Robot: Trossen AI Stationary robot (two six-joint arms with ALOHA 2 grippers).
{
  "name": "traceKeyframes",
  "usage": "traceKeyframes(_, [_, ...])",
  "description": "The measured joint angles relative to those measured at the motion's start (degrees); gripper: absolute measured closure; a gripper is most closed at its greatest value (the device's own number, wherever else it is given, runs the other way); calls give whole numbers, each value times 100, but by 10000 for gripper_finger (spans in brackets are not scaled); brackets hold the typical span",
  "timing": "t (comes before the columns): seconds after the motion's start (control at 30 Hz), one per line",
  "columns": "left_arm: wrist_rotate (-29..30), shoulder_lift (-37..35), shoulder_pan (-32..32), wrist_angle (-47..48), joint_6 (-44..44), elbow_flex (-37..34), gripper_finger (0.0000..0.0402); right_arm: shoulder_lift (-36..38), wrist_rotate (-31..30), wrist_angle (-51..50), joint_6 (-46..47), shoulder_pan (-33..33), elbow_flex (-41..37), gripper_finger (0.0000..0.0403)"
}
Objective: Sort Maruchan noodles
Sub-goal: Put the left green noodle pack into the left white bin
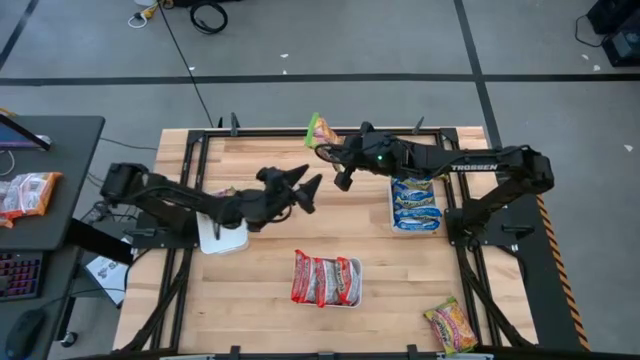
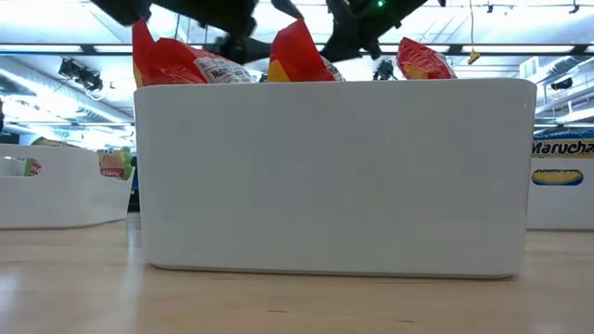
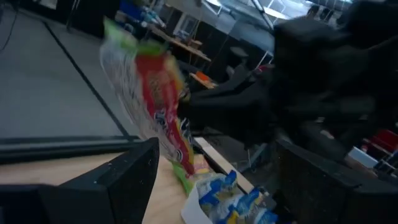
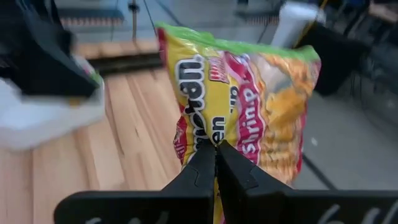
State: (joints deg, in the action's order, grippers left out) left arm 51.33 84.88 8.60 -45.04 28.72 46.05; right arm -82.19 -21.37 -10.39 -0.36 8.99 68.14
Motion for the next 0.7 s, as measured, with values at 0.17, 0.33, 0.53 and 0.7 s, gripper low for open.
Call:
traceKeyframes(0.17, [-29,502,-310,-912,-79,61,88,13,-6,331,-652,-185,0,395])
traceKeyframes(0.33, [-108,634,-521,-1289,-241,119,88,-9,-119,334,-983,-367,0,395])
traceKeyframes(0.53, [-232,651,-772,-1346,-190,117,88,-15,-124,329,-937,-454,0,394])
traceKeyframes(0.7, [-376,651,-893,-1342,-91,115,89,-15,172,327,-555,-452,0,394])
